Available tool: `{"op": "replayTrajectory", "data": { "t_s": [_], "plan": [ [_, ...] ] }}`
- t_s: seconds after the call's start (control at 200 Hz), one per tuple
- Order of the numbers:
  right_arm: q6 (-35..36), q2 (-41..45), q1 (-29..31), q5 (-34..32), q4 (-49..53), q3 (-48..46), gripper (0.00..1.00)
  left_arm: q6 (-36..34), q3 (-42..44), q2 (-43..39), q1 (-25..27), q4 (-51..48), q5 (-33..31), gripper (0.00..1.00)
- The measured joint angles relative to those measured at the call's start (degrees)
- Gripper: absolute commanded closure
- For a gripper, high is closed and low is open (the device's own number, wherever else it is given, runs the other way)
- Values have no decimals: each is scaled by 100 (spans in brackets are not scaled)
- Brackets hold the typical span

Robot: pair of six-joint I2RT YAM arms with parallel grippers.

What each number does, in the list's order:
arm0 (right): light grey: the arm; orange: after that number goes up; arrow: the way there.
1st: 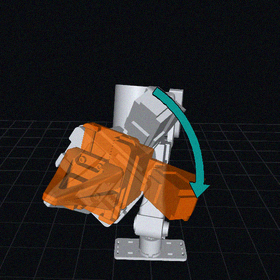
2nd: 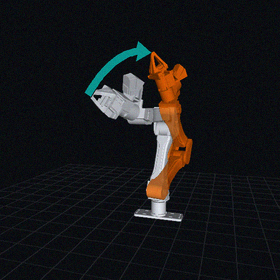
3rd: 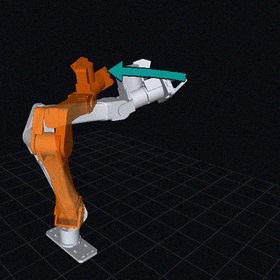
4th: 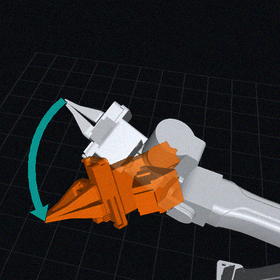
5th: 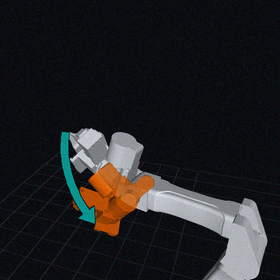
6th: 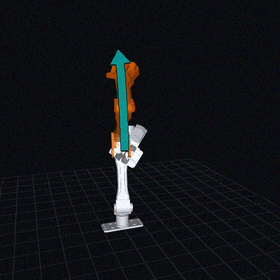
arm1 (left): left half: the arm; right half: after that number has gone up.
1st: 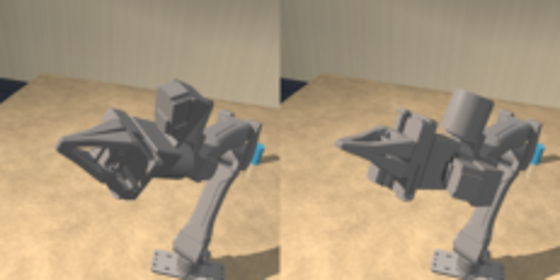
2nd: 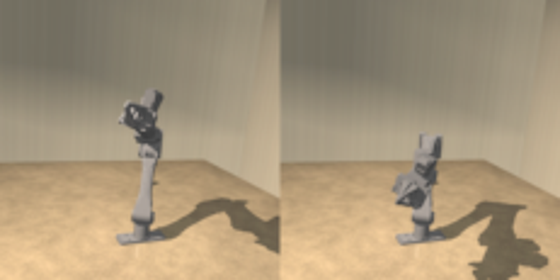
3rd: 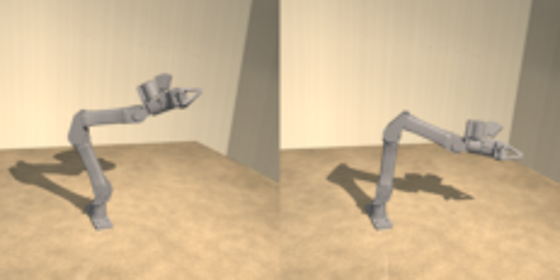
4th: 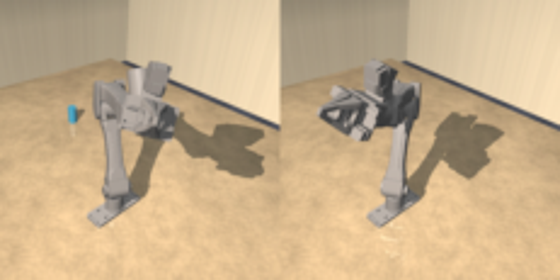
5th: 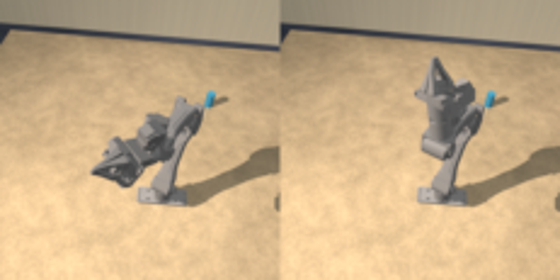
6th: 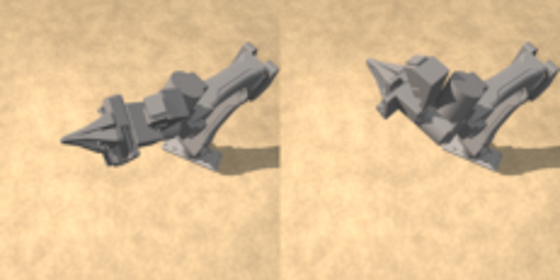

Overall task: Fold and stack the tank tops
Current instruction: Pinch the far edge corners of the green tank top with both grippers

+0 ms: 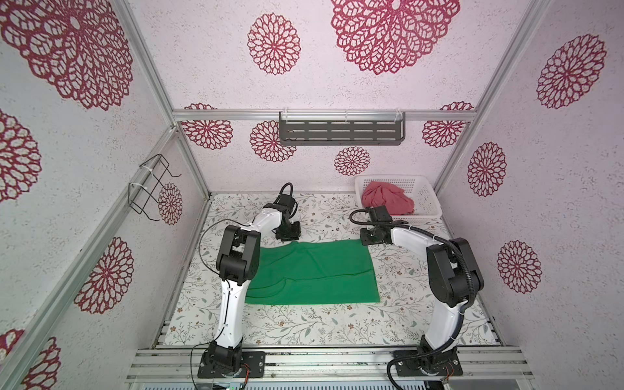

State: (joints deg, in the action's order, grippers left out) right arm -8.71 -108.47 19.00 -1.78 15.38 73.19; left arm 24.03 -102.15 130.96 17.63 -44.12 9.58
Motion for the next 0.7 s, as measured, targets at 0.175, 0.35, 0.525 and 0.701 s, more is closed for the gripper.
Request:
{"op": "replayTrajectory", "data": {
  "t_s": [0.175,0.35,0.525,0.701],
  "plan": [
    [15,-212,-68,22,-98,13,59,44,11,4,0,35,24,88],
    [31,-450,-87,79,-175,140,62,70,11,7,0,15,24,96],
    [170,-542,-96,181,-269,197,85,63,22,7,0,17,17,100],
    [271,-542,-105,201,-247,203,100,59,79,-20,0,68,11,100]
  ]
}}
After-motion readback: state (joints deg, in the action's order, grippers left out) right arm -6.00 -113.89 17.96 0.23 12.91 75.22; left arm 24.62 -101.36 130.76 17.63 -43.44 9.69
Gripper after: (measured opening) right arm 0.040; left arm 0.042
